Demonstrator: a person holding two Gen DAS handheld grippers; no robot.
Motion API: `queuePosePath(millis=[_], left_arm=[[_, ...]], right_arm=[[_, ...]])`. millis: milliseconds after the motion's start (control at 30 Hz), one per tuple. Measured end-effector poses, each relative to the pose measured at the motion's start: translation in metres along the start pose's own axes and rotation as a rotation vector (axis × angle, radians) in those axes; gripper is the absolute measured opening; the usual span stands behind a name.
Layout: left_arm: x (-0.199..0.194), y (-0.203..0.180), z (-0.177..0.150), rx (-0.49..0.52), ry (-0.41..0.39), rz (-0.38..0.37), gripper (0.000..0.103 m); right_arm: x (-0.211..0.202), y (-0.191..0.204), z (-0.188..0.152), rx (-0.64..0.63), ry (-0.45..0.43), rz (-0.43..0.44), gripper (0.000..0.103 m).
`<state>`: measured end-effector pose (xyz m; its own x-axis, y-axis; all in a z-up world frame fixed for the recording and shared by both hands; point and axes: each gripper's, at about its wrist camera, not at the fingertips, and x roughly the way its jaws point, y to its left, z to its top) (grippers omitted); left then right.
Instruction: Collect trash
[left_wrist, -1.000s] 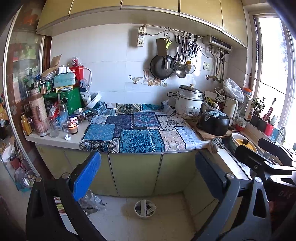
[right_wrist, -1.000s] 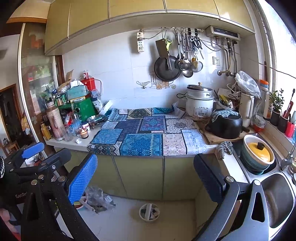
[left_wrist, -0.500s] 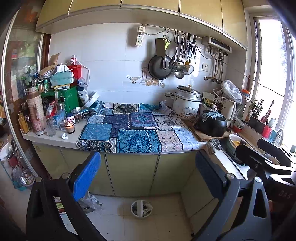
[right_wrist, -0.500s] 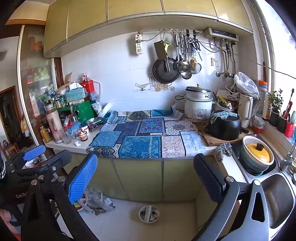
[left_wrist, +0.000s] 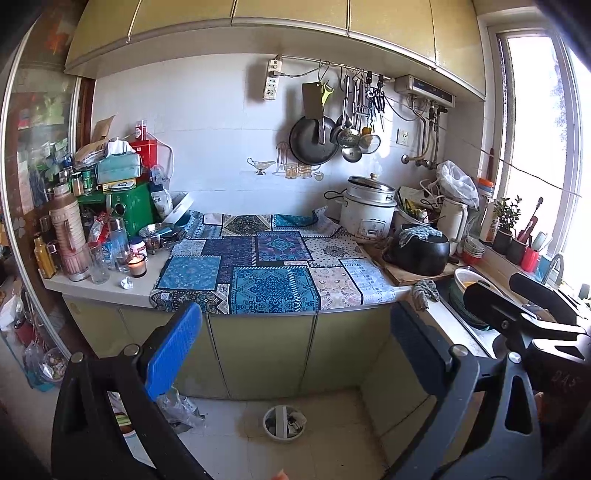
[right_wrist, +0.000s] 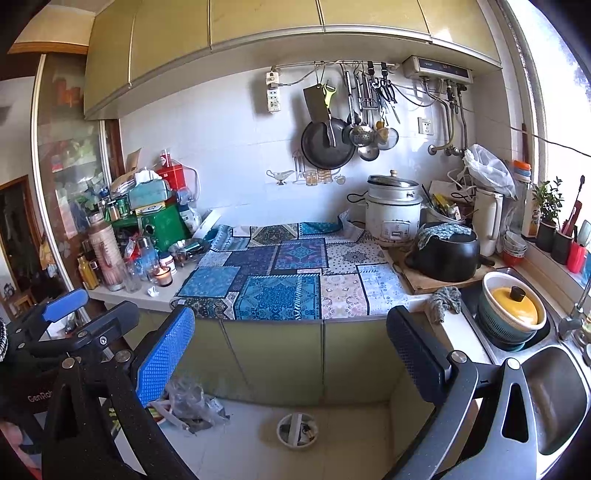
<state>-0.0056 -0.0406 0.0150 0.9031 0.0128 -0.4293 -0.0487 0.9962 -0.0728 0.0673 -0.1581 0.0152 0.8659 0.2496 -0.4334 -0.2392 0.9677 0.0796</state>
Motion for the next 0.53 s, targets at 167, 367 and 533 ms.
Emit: queuePosePath(millis=[167, 367, 533], left_arm=[[0.004, 0.0, 0.001, 0.005, 0.007, -0.006, 0.102], [0.009, 0.001, 0.003, -0.004, 0.01, 0.0, 0.102], [0.02, 0.0, 0.007, -0.018, 0.018, 0.017, 0.102]], right_arm=[[-0.001, 0.001, 0.002, 0.014, -0.008, -0.01, 0.103], [0.002, -0.004, 0.005, 0.021, -0.011, -0.013, 0.103], [0.01, -0.01, 0.008, 0.021, -0.004, -0.003, 0.103]])
